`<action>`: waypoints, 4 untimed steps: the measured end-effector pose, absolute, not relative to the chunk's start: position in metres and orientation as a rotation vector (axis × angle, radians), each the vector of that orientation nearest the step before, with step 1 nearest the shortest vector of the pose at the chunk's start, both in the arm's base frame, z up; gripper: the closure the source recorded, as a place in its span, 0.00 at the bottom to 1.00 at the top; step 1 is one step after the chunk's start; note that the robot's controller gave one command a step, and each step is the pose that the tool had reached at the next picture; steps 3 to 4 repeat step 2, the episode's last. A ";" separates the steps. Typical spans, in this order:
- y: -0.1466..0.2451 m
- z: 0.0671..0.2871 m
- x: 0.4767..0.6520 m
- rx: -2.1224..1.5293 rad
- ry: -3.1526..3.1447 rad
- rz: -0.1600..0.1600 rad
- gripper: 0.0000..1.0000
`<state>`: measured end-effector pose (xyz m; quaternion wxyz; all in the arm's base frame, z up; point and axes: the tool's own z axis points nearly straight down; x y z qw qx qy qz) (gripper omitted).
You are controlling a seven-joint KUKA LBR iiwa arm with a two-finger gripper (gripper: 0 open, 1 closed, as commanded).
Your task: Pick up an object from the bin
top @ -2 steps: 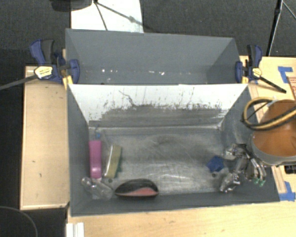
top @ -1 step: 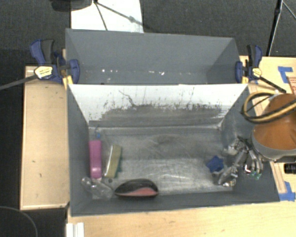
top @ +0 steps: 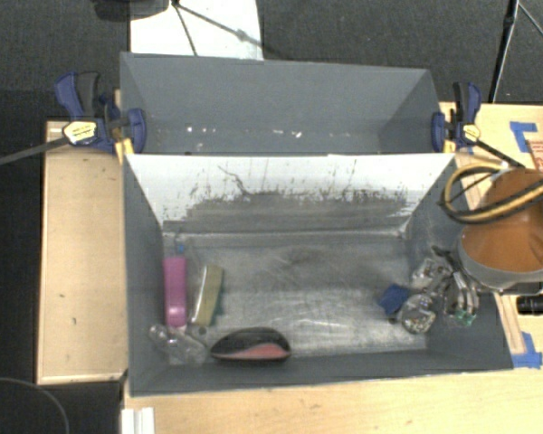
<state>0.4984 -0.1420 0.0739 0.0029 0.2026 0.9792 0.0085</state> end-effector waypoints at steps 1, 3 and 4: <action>-0.132 0.159 0.502 0.574 3.079 0.001 1.00; -0.144 0.258 0.509 0.587 3.074 -0.001 1.00; -0.144 0.258 0.509 0.587 3.074 -0.001 1.00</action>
Offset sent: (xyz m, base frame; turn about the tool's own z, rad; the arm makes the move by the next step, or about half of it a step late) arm 0.0009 0.0093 0.0805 -0.0323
